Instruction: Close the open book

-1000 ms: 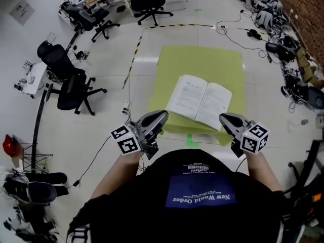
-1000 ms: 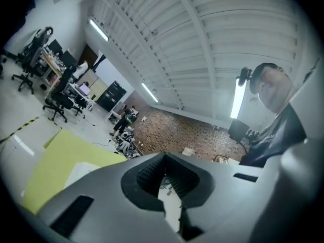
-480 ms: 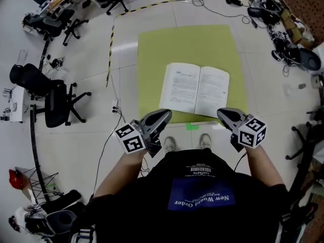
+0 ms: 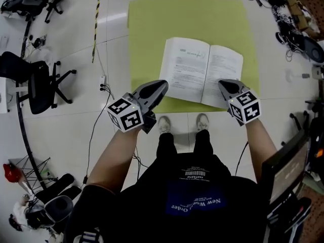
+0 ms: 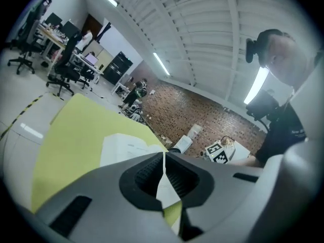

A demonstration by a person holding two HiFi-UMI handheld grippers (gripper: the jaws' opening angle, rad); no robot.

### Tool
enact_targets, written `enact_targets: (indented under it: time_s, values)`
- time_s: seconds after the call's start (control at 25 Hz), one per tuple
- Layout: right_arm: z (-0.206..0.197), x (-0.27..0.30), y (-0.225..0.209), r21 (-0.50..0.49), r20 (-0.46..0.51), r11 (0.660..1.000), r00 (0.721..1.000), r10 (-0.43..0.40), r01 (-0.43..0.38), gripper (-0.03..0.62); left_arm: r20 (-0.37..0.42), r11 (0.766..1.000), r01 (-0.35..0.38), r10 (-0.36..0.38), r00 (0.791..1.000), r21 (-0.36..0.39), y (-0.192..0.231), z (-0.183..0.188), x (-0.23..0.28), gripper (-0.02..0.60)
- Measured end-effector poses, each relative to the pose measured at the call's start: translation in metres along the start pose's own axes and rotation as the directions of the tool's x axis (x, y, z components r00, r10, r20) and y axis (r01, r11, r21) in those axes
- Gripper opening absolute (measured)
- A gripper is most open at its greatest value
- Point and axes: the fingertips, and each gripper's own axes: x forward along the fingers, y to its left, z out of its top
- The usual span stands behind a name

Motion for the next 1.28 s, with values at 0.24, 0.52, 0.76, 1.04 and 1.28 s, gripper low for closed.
enact_targets:
  time_s: [0.24,0.52,0.76,1.04,1.28]
  values:
    - [-0.038,0.031,-0.017,-0.004,-0.176,0.998,0.982,-0.062,0.063,-0.012,-0.076,0.989,-0.136,0.14,0.987,0.053,0.066,-0.016,0.01,0.008]
    - [-0.039,0.035,-0.018,0.052,-0.162,0.997,0.986,-0.043,0.052,-0.012,-0.283,0.975,-0.206,0.221,0.933,0.082,0.098,-0.045,0.041,0.257]
    - [-0.039,0.031,-0.018,0.095,-0.147,0.995,0.989,-0.019,0.034,-0.012,-0.432,0.98,-0.197,0.189,0.882,0.026,0.098,-0.069,0.057,0.332]
    - [-0.036,0.033,-0.017,0.118,-0.112,0.993,0.994,0.002,0.012,-0.012,-0.402,0.978,-0.19,0.138,0.905,-0.091,0.1,-0.066,0.06,0.336]
    - [-0.035,0.036,-0.015,0.125,-0.093,0.992,0.996,0.017,-0.005,-0.012,-0.397,0.979,-0.15,0.084,0.914,-0.137,0.095,-0.064,0.063,0.336]
